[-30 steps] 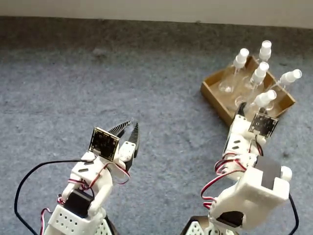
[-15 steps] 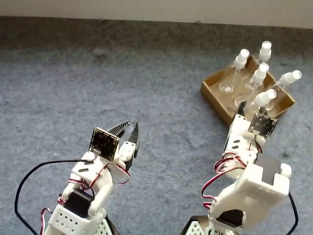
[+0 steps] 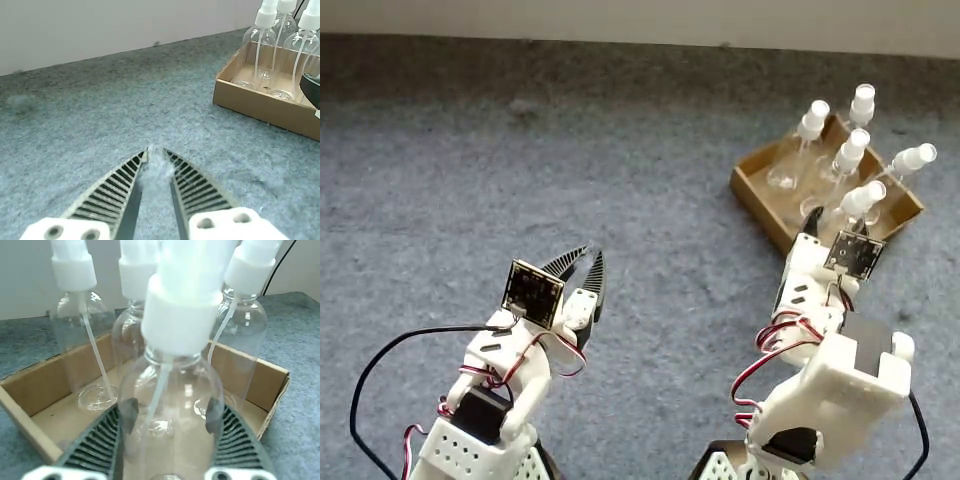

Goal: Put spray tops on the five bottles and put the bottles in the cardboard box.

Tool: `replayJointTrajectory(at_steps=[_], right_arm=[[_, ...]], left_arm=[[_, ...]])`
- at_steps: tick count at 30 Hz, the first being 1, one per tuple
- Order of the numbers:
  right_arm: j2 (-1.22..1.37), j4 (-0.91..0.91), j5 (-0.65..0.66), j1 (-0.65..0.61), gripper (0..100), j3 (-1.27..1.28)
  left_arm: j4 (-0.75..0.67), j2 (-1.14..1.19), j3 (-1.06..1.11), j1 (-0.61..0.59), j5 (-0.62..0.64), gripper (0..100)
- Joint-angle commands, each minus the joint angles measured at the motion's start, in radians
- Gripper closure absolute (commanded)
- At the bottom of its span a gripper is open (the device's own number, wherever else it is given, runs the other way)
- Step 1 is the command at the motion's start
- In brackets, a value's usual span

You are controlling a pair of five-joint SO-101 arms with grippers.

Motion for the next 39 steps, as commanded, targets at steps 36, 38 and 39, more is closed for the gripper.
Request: replayJointTrajectory(at_steps=[36, 38, 39], right_arm=[[0.001, -0.004, 0.089, 0.001, 71.7, -0.001], [-0.027, -0.002, 0.087, 0.001, 71.7, -0.001], [-0.05, -0.001, 0.089, -0.001, 71.7, -0.001]], left_arm=[[0.003, -0.007, 0.018, -0.01, -0.005, 100], [0.003, -0.007, 0.018, -0.01, -0.005, 100], [0.003, -0.007, 0.018, -0.01, -0.005, 100]])
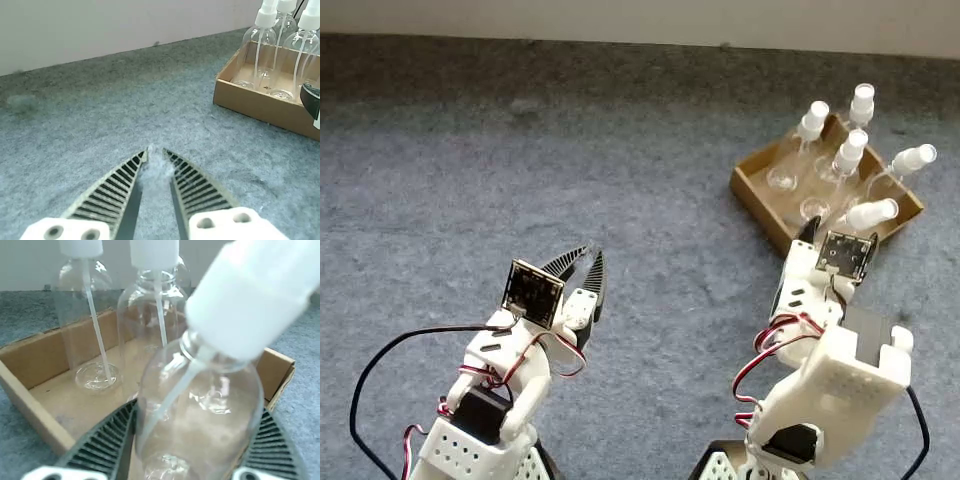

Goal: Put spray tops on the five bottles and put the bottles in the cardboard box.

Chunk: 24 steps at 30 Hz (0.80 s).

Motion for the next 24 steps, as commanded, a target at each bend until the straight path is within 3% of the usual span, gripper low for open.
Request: replayJointTrajectory(at_steps=[1, 4, 9, 24], right_arm=[[-0.081, 0.001, 0.02, -0.004, 71.7, -0.001], [-0.17, 0.022, 0.02, -0.005, 71.7, 0.031], [-0.295, 0.203, 0.014, -0.001, 71.7, 0.074], [-0.344, 0.216, 0.021, -0.027, 71.7, 0.085]], left_arm=[[0.003, -0.005, 0.018, -0.01, -0.005, 100], [0.003, -0.005, 0.018, -0.01, -0.005, 100], [0.003, -0.005, 0.018, -0.01, -0.005, 100], [0.003, -0.005, 0.018, -0.012, -0.005, 100]])
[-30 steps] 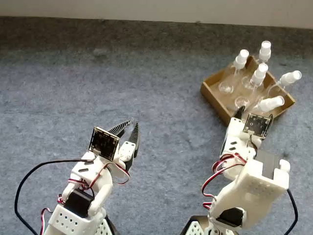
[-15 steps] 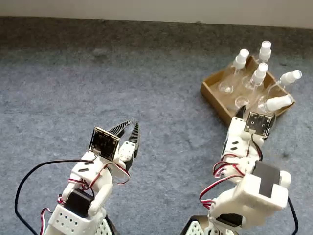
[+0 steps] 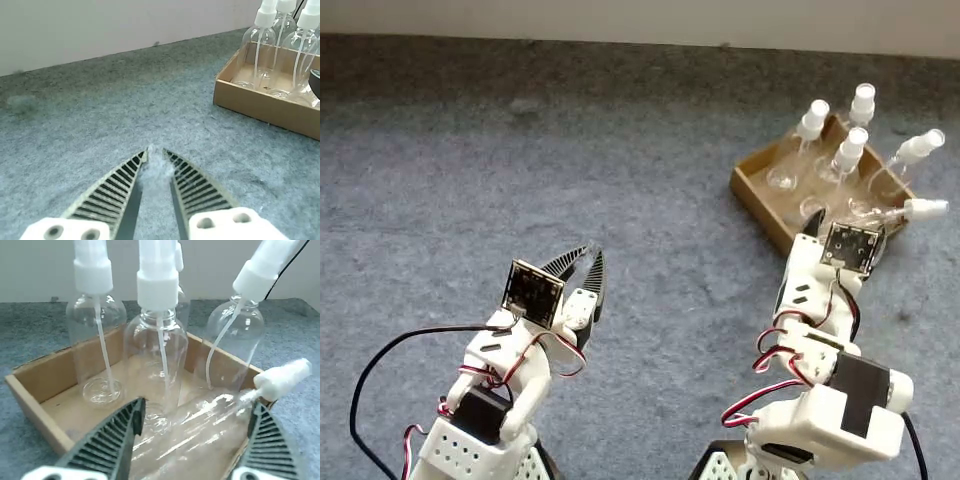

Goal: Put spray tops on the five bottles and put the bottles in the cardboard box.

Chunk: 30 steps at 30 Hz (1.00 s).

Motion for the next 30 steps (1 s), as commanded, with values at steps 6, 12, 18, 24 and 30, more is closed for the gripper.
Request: replayJointTrajectory(at_steps=[6, 12, 18, 24, 30], right_arm=[[-0.025, 0.001, 0.014, -0.007, 72.0, -0.001], [-0.068, 0.002, 0.012, -0.001, 72.1, -0.001], [-0.266, 0.157, 0.012, 0.044, 79.4, 0.007], [-0.524, 0.414, 0.006, 0.038, 82.1, 0.015], [-0.785, 0.699, 0.006, 0.035, 82.5, 0.013]], left_arm=[[0.003, -0.005, 0.018, -0.012, -0.005, 100], [0.003, -0.005, 0.018, -0.013, -0.005, 100], [0.003, -0.005, 0.018, -0.01, -0.005, 100], [0.003, -0.005, 0.018, -0.013, -0.005, 100], [0.003, -0.005, 0.018, -0.016, -0.005, 100]])
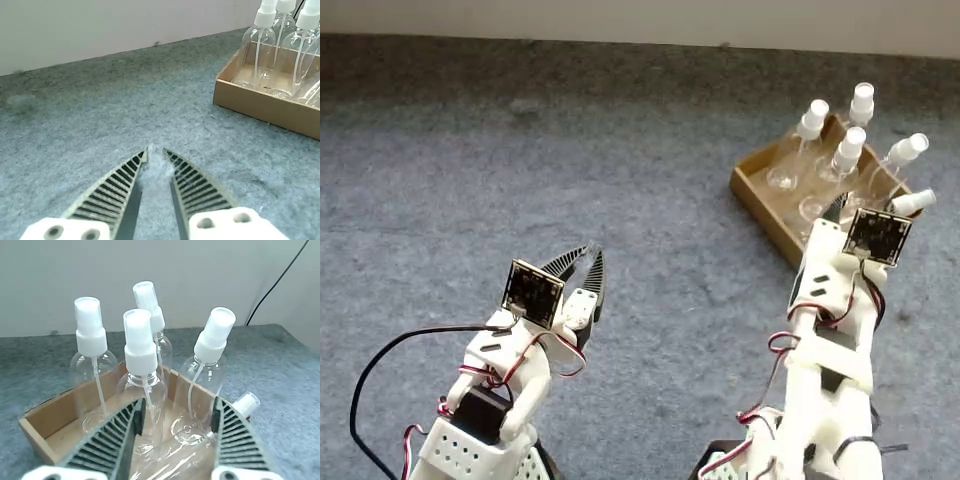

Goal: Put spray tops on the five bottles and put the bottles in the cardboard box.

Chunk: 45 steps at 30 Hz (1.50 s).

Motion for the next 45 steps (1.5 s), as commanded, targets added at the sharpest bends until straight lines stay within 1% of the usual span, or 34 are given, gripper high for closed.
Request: replayJointTrajectory(at_steps=[1, 9, 11, 14, 15, 19, 24, 26, 29, 35, 39, 40, 42, 45], right_arm=[[-0.189, 0.163, 0.005, 0.007, 82.5, -0.007], [-0.556, 0.576, 0.005, 0.005, 83.6, -0.013], [-0.644, 0.653, 0.005, 0.005, 87.9, -0.015], [-0.773, 0.733, 0.005, -0.001, 97.0, -0.016], [-0.814, 0.757, 0.005, -0.015, 99.5, -0.016], [-0.964, 0.905, 0.005, -0.091, 99.3, -0.013], [-1.127, 1.145, 0.005, -0.188, 99.3, -0.008], [-1.175, 1.228, 0.005, -0.214, 99.3, -0.007], [-1.173, 1.33, 0.005, -0.226, 99.3, -0.012], [-1.173, 1.452, 0.005, -0.232, 99.3, -0.007], [-1.173, 1.546, 0.005, -0.277, 99.3, -0.007], [-1.173, 1.566, 0.005, -0.285, 99.3, -0.007], [-1.173, 1.59, 0.005, -0.291, 99.3, -0.007], [-1.173, 1.589, 0.005, -0.291, 99.3, -0.007]], left_arm=[[0.003, -0.005, 0.018, -0.016, -0.005, 100], [0.018, -0.007, 0.018, -0.018, -0.005, 100], [0.017, -0.007, 0.018, -0.018, -0.006, 100], [0.017, -0.007, 0.018, -0.018, -0.006, 100], [0.017, -0.007, 0.018, -0.018, -0.006, 100], [0.017, -0.007, 0.018, -0.018, -0.006, 100], [0.018, -0.007, 0.018, -0.021, -0.006, 100], [0.017, -0.007, 0.016, -0.054, -0.006, 100], [0.017, -0.01, 0.007, -0.134, -0.006, 100], [0.025, -0.01, -0.097, -0.259, -0.008, 99], [0.025, -0.01, -0.127, -0.328, -0.012, 99], [0.025, -0.01, -0.119, -0.349, -0.041, 99], [0.031, -0.01, -0.087, -0.395, -0.143, 99], [0.038, -0.01, -0.035, -0.437, -0.273, 99]])
